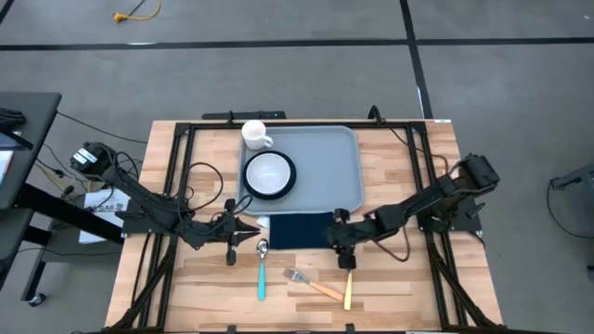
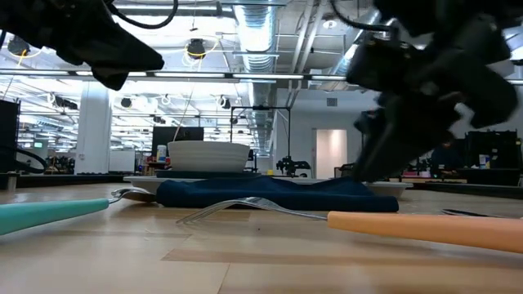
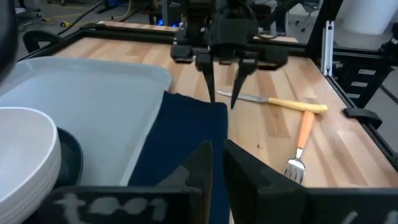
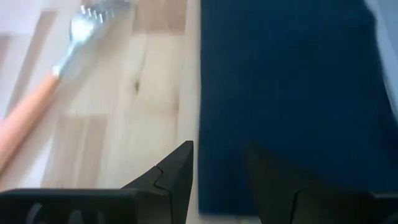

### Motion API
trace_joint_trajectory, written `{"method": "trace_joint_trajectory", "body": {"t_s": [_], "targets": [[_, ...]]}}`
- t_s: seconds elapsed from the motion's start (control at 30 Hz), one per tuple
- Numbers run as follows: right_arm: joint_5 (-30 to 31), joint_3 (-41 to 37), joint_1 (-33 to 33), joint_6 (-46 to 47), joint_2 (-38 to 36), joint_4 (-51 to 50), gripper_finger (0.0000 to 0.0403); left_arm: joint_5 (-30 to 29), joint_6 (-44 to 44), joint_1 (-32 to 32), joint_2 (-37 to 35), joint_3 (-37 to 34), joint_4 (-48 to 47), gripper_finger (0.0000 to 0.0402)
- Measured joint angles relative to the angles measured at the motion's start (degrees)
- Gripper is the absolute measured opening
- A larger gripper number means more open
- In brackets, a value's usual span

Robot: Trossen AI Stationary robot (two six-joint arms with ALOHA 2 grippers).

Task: Set up tray
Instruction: Put the dark blue table napkin on the gray serving tray to the right of the black plate

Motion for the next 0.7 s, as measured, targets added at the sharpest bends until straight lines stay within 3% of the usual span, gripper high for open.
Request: {"method": "trace_joint_trajectory", "body": {"t_s": [0.23, 0.7], "targets": [[-1.8, 5.5, -1.5, -4.0, 3.6, -6.1, 0.0134, 0.9, -0.2, 0.0, 0.0, 0.0, 0.9, 0.0025], [-6.5, 5.6, -2.2, -2.1, 4.1, -11.9, 0.0134, 0.5, 0.5, 0.0, 0.0, 0.0, 0.8, 0.0025]]}}
